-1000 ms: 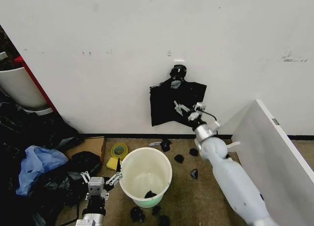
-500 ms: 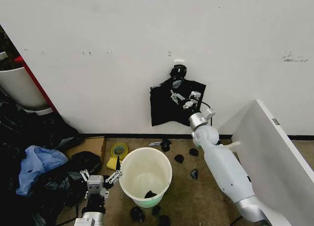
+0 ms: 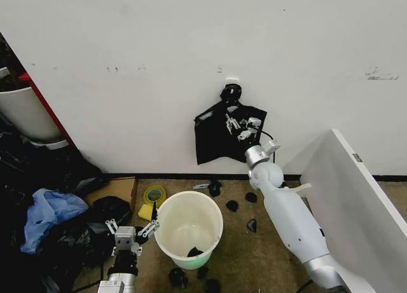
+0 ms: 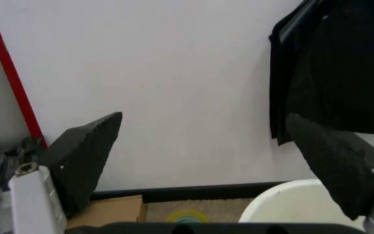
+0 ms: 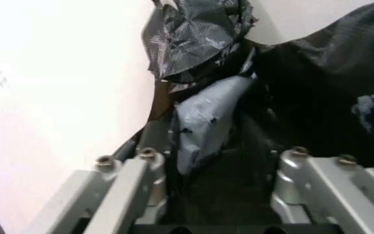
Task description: Place the garbage bag over the trash bin.
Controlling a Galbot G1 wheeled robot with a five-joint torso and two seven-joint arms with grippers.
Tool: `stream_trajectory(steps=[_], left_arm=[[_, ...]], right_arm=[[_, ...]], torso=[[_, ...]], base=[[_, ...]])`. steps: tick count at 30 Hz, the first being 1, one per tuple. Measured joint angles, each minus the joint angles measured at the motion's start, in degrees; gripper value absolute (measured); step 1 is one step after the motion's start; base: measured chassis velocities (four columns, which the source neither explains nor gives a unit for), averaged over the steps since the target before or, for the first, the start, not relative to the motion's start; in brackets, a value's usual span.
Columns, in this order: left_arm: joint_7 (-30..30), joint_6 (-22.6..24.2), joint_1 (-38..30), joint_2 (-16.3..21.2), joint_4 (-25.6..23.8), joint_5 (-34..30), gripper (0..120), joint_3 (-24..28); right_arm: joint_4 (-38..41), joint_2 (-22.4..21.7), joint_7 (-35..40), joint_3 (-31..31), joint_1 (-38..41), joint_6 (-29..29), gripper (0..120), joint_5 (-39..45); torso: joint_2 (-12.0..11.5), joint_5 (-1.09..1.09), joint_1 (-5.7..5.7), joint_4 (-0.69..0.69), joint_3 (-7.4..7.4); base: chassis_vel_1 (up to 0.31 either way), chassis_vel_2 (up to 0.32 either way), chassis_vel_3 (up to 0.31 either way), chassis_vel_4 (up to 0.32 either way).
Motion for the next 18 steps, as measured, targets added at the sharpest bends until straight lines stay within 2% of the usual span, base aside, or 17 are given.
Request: stream_trajectory(steps=[6,8,15,16,18], left_arm=[[-0.1,0.0,0.0,-0.1,0.0,0.0,99,0.1],[-0.2,0.0,0.0,-0.1,0.1,0.0,99,0.1],[-0.4,0.0,0.0,-0.2,0.2,0.0,98,0.2],[-0.5,-0.1,-0.2,-0.2,0.3,0.1,98,0.5],[-0.5,-0.1,-0.4,-0.3,0.4,0.1,98,0.7]], right_arm=[[0.4,-0.1,-0.1,-0.2,-0.1,0.0,13,-0.4],[0.9,-0.2,-0.2,-0.4,-0.5,0.1,0,-1.0],[4.3,-1.2,-0.5,-0.7,-4.0,0.4,0,-3.4],[7.4,-2.5,-0.7,-0.7,-8.2,0.8,0,-6.1],[9.1,-3.1,-0.7,-0.6,-10.7,1.1,0,-7.8]], torso=[[0.0,0.0,0.0,0.0,0.0],[0.0,0.0,0.0,0.0,0.0],[0.0,0.0,0.0,0.0,0.0],[0.0,0.0,0.0,0.0,0.0],[0.0,0.0,0.0,0.0,0.0]], base=[[0.0,0.0,0.0,0.0],[0.0,0.0,0.0,0.0],[0.0,0.0,0.0,0.0],[0.0,0.0,0.0,0.0],[0.0,0.0,0.0,0.0]])
